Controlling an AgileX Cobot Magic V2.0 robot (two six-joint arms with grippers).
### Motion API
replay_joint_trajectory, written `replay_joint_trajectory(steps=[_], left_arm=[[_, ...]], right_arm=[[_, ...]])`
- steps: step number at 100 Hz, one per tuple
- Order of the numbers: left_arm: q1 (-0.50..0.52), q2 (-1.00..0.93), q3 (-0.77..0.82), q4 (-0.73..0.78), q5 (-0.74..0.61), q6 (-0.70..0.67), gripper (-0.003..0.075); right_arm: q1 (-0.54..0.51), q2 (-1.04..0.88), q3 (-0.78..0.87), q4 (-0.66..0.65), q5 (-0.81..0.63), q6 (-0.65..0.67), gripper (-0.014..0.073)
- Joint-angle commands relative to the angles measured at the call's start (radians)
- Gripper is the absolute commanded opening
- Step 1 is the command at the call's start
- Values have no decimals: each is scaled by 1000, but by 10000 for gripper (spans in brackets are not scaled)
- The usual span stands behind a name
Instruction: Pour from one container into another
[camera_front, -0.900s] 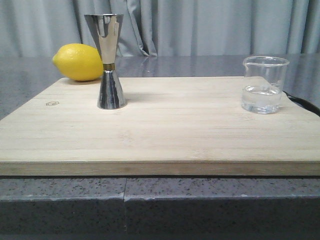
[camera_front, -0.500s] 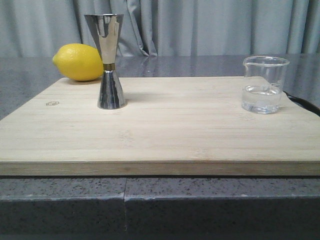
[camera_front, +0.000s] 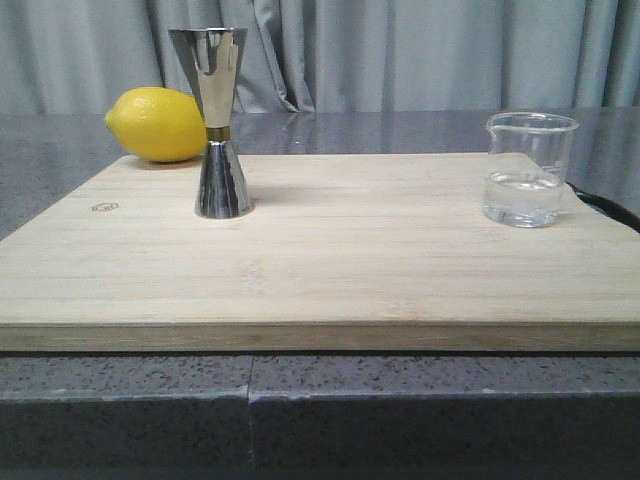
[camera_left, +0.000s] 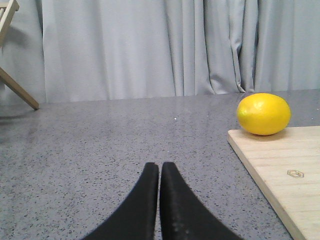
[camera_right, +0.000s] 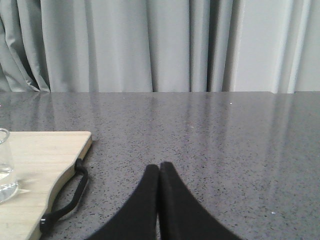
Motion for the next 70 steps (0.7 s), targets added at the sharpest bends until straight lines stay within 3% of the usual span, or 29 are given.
replay_joint_trajectory(steps=[1,16,30,54,70], left_arm=[[4,-25,5,-4,-94,-10,-19],[4,-25,-10,-6,-141,-12,-19],[4,-20,-83,-84,-132,-12,-19],[4,115,-299,-64,88,-10,-19],[4,270,-437,4,156,-10,-19]], right_arm=[[-4,-24,27,0,-94,-8,-67],[-4,-24,22,0,-154,-8,-67],[-4,-24,-42,0,-104,-1,-67],[8,47,-283,-5,161,-3,-67],[29,179,-458,-63,316,-10,-67]])
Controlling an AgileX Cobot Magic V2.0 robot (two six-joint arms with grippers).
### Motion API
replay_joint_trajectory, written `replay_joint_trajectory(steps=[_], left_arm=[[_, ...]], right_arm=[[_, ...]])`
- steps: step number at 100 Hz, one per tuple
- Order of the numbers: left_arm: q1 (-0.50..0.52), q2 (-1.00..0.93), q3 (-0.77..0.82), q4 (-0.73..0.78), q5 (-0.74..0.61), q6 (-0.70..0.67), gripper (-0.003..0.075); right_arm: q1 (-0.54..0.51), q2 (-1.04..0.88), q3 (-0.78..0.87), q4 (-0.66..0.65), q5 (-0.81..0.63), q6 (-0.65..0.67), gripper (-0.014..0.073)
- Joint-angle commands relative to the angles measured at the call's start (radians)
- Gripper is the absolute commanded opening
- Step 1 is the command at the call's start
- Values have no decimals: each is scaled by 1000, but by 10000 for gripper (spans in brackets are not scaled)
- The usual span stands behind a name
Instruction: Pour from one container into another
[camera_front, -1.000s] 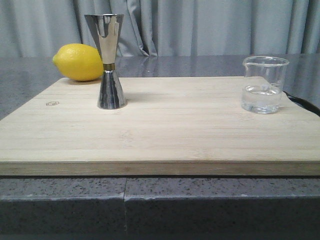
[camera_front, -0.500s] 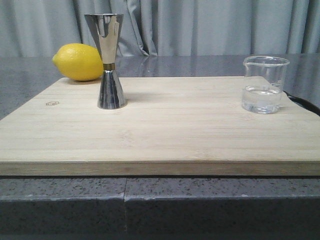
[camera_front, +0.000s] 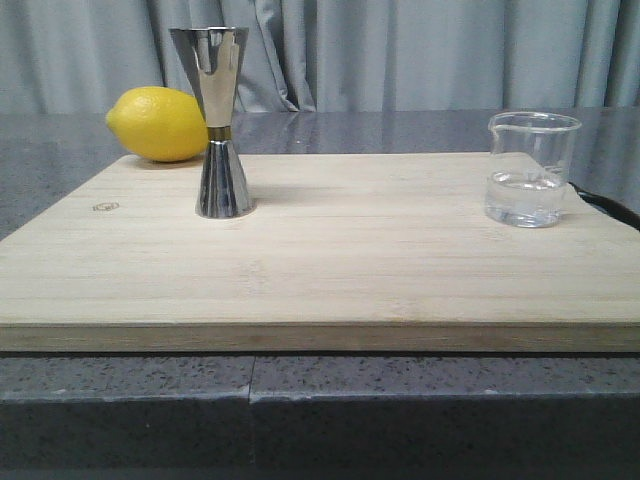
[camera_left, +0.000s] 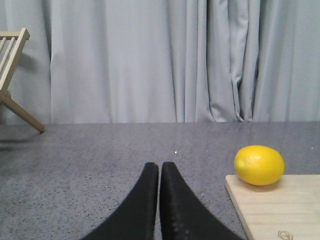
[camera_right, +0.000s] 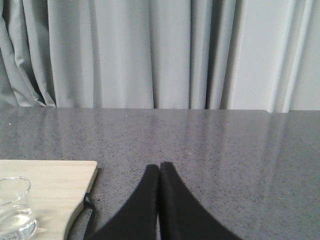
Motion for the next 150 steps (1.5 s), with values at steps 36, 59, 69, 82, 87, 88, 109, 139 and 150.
replay_joint_trajectory(steps=[36,59,69,82,87,88,109,139,150], left_arm=[[4,279,-188,34,-70,-10,-19],[4,299,-188,34,-60,-10,-19],[4,299,-188,34,-62,-10,-19],[4,299,-188,34,-65,-10,-19],[4,299,-188,32,-66,-10,-19],[4,299,-188,32,-63,-10,-19],[4,299,-188,15,-55,-13,151],[4,299,-188,15,-67,-13,631],[4,299,-188,15,-65,-13,611]], right_arm=[[18,245,-264,-25,47,-10,-67],[18,247,-264,-25,45,-10,-67],[18,247,-264,-25,45,-10,-67],[18,247,-264,-25,43,-10,-67],[18,247,-264,-25,43,-10,-67],[18,247,-264,-25,43,-10,-67],[18,247,-262,-23,58,7,97],[18,247,-262,-23,63,7,652],[18,247,-262,-23,63,7,649]])
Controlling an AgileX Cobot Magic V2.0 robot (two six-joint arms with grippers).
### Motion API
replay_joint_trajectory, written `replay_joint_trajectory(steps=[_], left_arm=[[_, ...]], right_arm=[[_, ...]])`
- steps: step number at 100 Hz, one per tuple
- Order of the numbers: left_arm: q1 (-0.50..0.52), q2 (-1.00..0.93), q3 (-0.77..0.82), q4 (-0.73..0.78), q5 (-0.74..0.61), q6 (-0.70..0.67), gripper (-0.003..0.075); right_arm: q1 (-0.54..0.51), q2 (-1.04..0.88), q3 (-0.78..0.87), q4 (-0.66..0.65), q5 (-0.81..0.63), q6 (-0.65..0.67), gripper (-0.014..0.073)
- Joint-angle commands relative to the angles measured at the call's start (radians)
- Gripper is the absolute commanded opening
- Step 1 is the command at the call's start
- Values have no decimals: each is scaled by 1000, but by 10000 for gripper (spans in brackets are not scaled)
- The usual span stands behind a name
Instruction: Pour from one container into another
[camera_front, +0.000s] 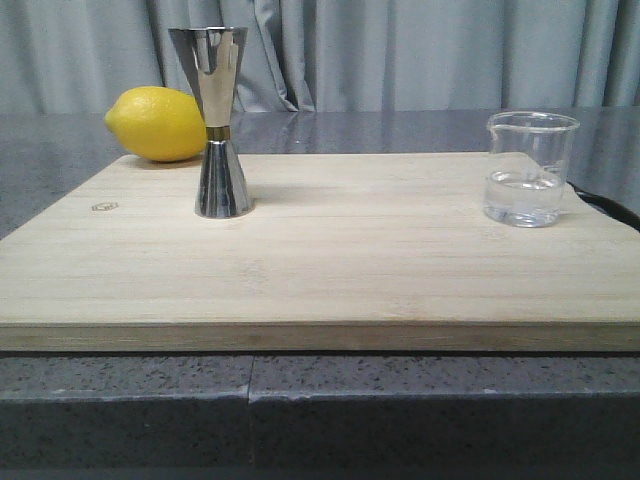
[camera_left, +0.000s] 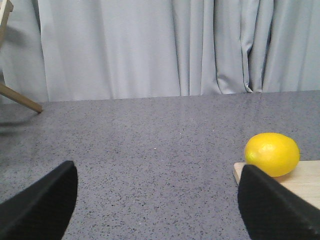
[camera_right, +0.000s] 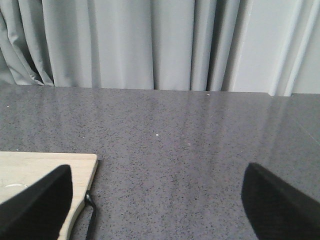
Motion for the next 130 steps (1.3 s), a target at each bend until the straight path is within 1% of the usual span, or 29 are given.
replay_joint_trajectory(steps=[1,10,36,59,66,76,88,94,101,118,122,130], left_arm=[[4,11,-37,-9,-77,-12,608],[4,11,-37,-9,-77,-12,596],[4,18,-37,-24,-81,-12,596],[4,80,-42,-24,-61,-12,595],[4,107,-62,-24,-10,-12,595],[4,176,-125,-24,129,-5,592],[4,273,-209,-40,240,56,585],[4,321,-242,-93,281,140,585],[4,376,-271,-194,301,260,585],[4,499,-307,-504,281,553,585],[4,520,-311,-575,283,646,585],[4,563,-311,-763,287,832,585]], right_arm=[[0,18,-35,-6,-72,0,649],[0,18,-35,-6,-72,0,649],[0,18,-33,-6,-72,0,649],[0,18,-33,-6,-57,0,649],[0,18,-33,-6,-55,0,649],[0,18,-33,-6,-50,0,649],[0,18,-33,-6,-46,0,649],[0,18,-33,-6,-42,0,649],[0,18,-33,-6,-42,0,649],[0,18,-33,-6,-40,0,649],[0,18,-33,-6,-40,0,649],[0,18,-33,-6,-40,0,649]])
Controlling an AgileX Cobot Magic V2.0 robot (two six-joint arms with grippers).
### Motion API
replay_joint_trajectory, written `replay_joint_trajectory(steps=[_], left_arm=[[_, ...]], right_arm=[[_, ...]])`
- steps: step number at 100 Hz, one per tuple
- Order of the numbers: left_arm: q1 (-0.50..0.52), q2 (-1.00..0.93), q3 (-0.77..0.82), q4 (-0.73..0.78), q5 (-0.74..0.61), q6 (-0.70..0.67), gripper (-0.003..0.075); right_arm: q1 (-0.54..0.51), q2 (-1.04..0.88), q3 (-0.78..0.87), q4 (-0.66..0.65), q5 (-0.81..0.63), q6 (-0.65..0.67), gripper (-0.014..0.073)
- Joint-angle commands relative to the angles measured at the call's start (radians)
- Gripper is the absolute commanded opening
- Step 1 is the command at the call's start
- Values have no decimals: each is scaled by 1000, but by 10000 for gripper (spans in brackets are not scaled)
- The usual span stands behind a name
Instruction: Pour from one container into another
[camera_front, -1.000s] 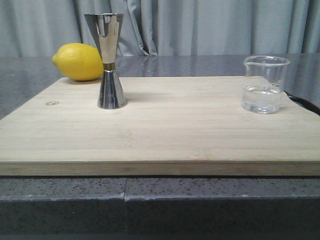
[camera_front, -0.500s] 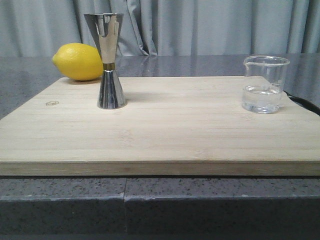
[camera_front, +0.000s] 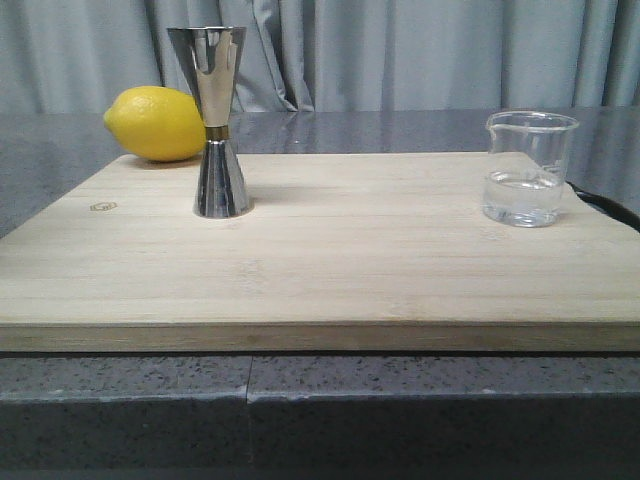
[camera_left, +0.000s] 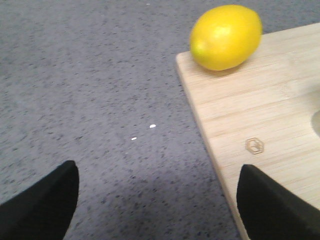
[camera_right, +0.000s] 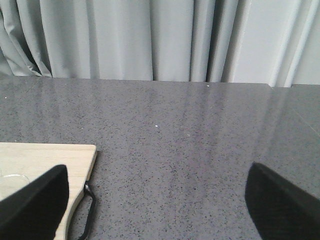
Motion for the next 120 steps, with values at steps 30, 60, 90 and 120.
replay_joint_trajectory(steps=[30,60,90,120], left_arm=[[4,154,-36,-763,76,878,585],[4,344,-36,-1072,398,1298,585],[4,505,-36,-1230,640,1511,585],[2,584,-36,-1324,716,1642,585]], right_arm=[[0,18,-33,-6,-67,0,649],[0,18,-33,-6,-67,0,649],[0,18,-33,-6,-63,0,649],[0,18,-33,-6,-56,0,649]])
